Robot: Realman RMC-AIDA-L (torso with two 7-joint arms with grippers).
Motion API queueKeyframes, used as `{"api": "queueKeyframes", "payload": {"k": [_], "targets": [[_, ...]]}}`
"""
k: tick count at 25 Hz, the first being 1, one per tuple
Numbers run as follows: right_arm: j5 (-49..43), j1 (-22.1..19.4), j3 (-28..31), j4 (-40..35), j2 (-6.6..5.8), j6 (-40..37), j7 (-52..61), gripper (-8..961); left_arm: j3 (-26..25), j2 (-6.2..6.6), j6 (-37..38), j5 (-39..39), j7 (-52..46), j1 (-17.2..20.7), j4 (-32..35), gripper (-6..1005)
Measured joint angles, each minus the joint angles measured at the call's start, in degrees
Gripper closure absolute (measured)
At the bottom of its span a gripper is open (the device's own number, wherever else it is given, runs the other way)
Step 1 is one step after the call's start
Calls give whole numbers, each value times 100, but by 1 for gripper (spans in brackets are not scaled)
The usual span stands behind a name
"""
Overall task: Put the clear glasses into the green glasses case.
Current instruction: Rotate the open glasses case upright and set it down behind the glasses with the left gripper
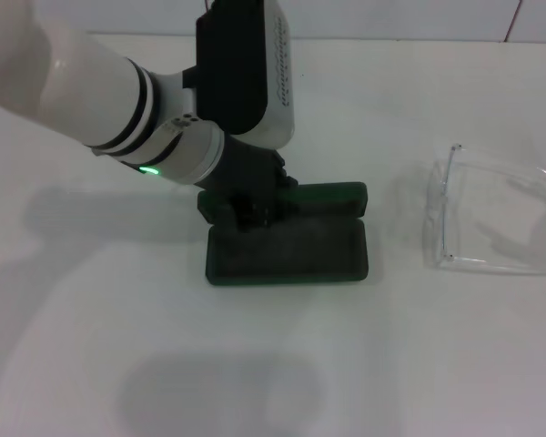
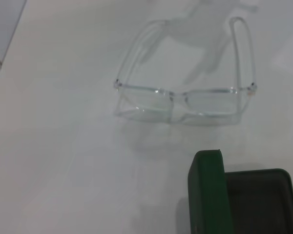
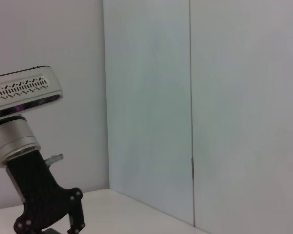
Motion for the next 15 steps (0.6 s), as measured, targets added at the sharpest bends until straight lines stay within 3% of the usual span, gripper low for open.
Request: {"api": "queueKeyframes", "payload": {"k": [7,15], "targets": [[-6,-5,4,1,-6,-10,3,84,107,0,-325,-15,-46,-90,-17,793],[-70,8,6,1,-6,-14,4,84,674,-14,-798,283,-446,-206,-200,793]]}}
